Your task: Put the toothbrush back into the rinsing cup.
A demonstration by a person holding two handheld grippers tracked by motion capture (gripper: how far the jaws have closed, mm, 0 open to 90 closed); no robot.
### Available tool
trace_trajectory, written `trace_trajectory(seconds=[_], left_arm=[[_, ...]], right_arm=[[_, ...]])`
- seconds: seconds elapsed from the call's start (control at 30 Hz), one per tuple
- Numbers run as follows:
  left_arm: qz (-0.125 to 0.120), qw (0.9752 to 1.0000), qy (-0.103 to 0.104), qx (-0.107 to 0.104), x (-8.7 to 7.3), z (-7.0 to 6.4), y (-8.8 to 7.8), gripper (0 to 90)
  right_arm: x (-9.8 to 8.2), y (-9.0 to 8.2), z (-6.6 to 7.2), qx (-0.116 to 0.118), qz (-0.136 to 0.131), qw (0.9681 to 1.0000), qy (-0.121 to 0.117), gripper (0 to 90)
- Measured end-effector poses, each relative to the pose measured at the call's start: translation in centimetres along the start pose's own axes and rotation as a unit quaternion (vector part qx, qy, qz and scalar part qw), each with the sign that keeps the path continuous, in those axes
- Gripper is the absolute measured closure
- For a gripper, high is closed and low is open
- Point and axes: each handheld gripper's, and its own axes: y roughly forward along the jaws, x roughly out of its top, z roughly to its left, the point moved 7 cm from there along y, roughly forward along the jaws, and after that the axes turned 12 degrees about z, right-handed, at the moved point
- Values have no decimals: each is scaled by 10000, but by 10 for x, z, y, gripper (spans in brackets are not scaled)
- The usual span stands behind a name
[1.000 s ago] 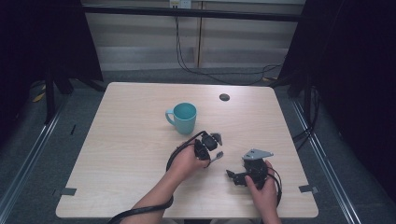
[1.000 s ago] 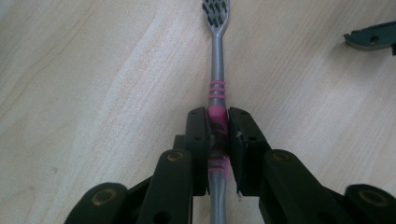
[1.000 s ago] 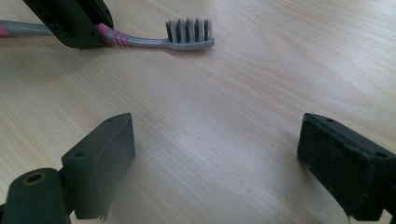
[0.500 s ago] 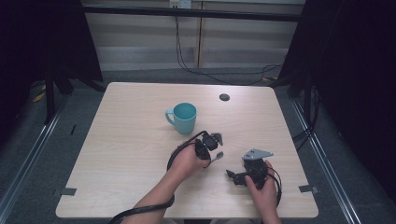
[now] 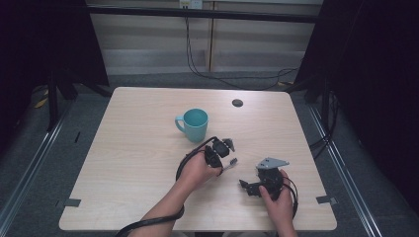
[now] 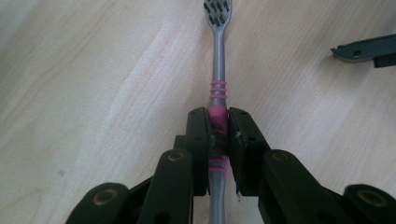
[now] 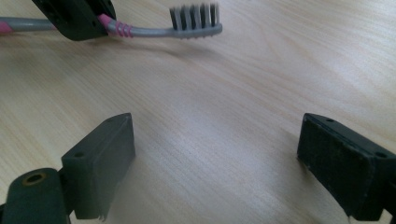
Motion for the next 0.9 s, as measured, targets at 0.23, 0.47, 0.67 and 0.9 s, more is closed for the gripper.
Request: trace_trajectory(seconds=[0.23,0.47,0.67,0.9], left_arm=[[-361,9993,-44,-71,-4,7,-19,792],[-805,9965,-124,-187,-4,11,-35,792],[-1276,9916,-159,-165,-5,17,-49,792],[-1637,9860,-266,-170,-8,23,-60,792]], right_arm=[[0,0,0,7,2,10000,7,106],[0,0,0,7,9,10000,13,107],[0,0,0,8,9,10000,13,107],[0,0,1,13,23,10000,30,107]])
